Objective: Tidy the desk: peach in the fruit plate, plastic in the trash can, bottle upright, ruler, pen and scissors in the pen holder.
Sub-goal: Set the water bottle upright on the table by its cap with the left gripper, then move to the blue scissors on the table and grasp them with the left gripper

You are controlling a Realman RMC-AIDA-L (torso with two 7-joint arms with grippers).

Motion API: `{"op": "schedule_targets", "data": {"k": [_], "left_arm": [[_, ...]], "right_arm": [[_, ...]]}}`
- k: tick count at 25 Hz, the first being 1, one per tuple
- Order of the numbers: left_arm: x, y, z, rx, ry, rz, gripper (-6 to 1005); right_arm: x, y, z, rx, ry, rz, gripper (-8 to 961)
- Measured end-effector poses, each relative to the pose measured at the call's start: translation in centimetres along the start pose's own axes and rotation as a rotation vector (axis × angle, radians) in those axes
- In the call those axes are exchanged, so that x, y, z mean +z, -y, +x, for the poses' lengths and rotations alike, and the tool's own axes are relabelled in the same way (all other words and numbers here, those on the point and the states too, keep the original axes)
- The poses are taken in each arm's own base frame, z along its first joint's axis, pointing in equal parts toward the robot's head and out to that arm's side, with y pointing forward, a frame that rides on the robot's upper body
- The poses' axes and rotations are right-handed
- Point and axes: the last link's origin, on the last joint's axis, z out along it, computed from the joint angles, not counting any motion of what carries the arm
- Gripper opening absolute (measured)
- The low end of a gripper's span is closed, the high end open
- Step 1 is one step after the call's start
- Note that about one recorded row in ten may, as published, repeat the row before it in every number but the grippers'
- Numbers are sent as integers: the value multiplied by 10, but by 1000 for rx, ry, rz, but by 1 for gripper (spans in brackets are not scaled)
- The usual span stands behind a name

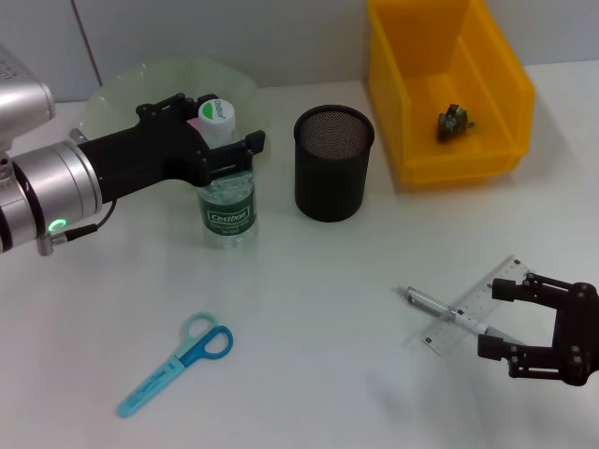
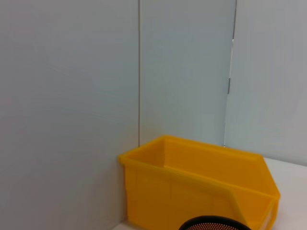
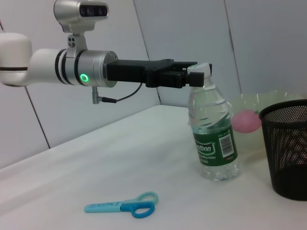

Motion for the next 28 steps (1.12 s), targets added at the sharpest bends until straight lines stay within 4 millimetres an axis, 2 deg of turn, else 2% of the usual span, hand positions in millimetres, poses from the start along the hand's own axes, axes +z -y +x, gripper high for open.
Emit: {"op": "schedule_targets", "data": {"k": [6,9,13,15,20,28], "left_arm": [[-5,3,5,15,-15,12,805],[-9,4,6,20,-19,23,805],[-26,5,7,36,-37,50,805],[-40,0,4,43,-41,33,805],[-59,-18,-6,75,8,-43,806],[-64,-43,-19,71,238,-94,806]], "right_arm": [[0,0,0,1,0,1,849],[-1,0,1,2,0,2,849],[-2,0,1,3,3,8,849],[-2,0,0,2,4,9,848],[-2,2,-2,0,8,13,848],[-4,3,-7,-19,11,6,848]]}}
